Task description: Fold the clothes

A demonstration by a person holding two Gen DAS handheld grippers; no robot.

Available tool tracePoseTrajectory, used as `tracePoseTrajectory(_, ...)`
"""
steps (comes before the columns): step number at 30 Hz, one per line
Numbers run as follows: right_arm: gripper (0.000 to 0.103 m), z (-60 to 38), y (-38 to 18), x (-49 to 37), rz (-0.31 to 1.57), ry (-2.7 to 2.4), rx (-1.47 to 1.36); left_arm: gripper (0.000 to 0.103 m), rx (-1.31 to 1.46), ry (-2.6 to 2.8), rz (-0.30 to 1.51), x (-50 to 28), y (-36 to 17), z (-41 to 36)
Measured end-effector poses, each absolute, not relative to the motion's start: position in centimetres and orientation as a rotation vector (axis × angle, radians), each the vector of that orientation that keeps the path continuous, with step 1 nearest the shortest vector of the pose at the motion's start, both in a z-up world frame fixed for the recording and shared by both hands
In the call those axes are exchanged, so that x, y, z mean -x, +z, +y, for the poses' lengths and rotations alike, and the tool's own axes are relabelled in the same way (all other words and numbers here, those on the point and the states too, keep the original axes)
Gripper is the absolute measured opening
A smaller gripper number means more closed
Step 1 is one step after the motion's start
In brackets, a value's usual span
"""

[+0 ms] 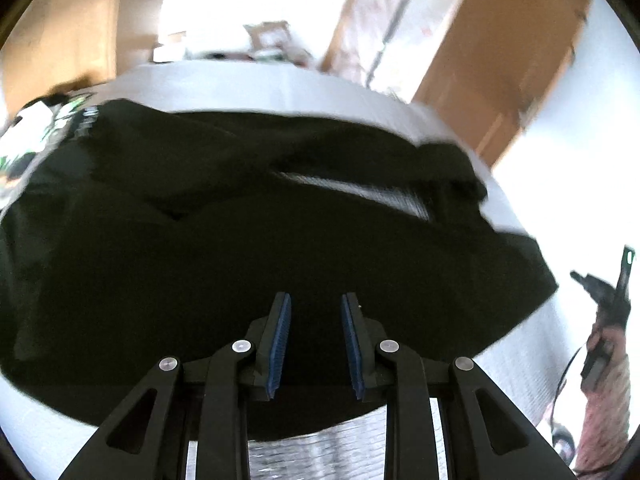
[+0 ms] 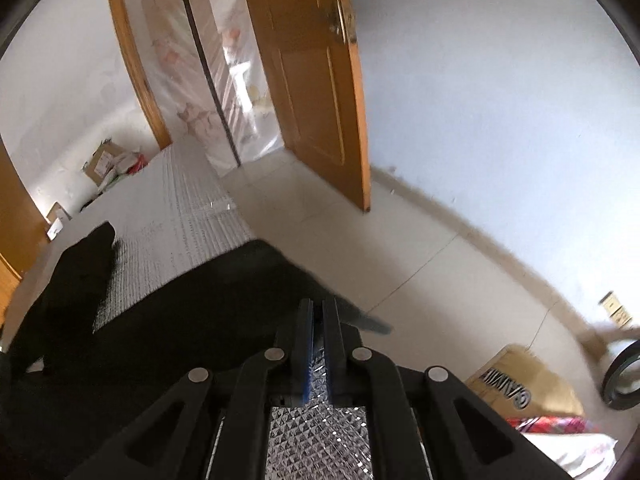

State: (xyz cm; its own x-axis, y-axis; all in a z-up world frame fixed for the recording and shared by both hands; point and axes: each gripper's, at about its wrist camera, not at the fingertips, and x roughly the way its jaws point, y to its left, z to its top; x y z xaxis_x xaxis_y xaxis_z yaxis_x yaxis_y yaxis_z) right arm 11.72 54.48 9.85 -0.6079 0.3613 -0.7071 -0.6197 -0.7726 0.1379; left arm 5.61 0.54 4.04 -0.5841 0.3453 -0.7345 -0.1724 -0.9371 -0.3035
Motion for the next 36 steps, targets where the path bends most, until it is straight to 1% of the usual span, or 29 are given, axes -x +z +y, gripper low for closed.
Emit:
tracePoseTrajectory(3,0.006,52.3,11.4,-12.3,0.417,2.411,0.869,0.027,1.230,2.661,-0.388,-6.0,4.7,-3.6)
tracePoseTrajectory(4,0.006,51.2,11.6,-12.0,0.394,2.450,0.879,0.027,1.234,2.693,-0.447,-6.2,4.7,-5.2)
tracePoseTrajectory(6,0.008,48.3,11.6,-11.1,0.341,2.563,0.941,0.027,1.243,2.738,-0.579,-6.5,4.6,-8.4)
tracePoseTrajectory(8,0.012,45.3,11.6,-10.2,0.283,2.675,1.003,0.027,1.260,2.767,-0.673,-7.0,4.2,-11.0)
tracePoseTrajectory(13,0.012,37.9,9.8,-7.9,0.177,2.870,1.216,0.027,1.306,2.850,-0.747,-8.6,3.0,-15.1)
tracePoseTrajectory(18,0.012,31.4,9.1,-7.4,0.016,3.032,1.363,0.027,1.349,2.868,-0.932,-9.7,1.5,-19.2)
tracePoseTrajectory(21,0.019,28.2,9.2,-7.6,-0.033,3.135,1.427,0.027,1.338,2.843,-1.039,-10.1,0.9,-21.1)
tracePoseTrajectory(23,0.026,26.2,9.0,-7.7,-0.064,3.193,1.465,0.027,1.342,2.858,-1.098,-10.4,0.7,-22.0)
tracePoseTrajectory(27,0.033,22.6,8.8,-7.6,-0.177,3.276,1.508,0.027,1.308,2.909,-1.233,-11.1,0.5,-23.8)
tracePoseTrajectory(31,0.036,19.9,8.2,-7.4,-0.259,3.315,1.541,0.030,1.303,2.837,-1.304,-10.5,0.0,-24.6)
tracePoseTrajectory(34,0.038,18.2,7.7,-7.2,-0.334,3.329,1.569,0.033,1.301,2.833,-1.278,-9.8,0.1,-24.6)
tracePoseTrajectory(36,0.039,16.9,7.3,-7.4,-0.417,3.332,1.583,0.033,1.311,2.836,-1.243,-9.1,0.1,-24.4)
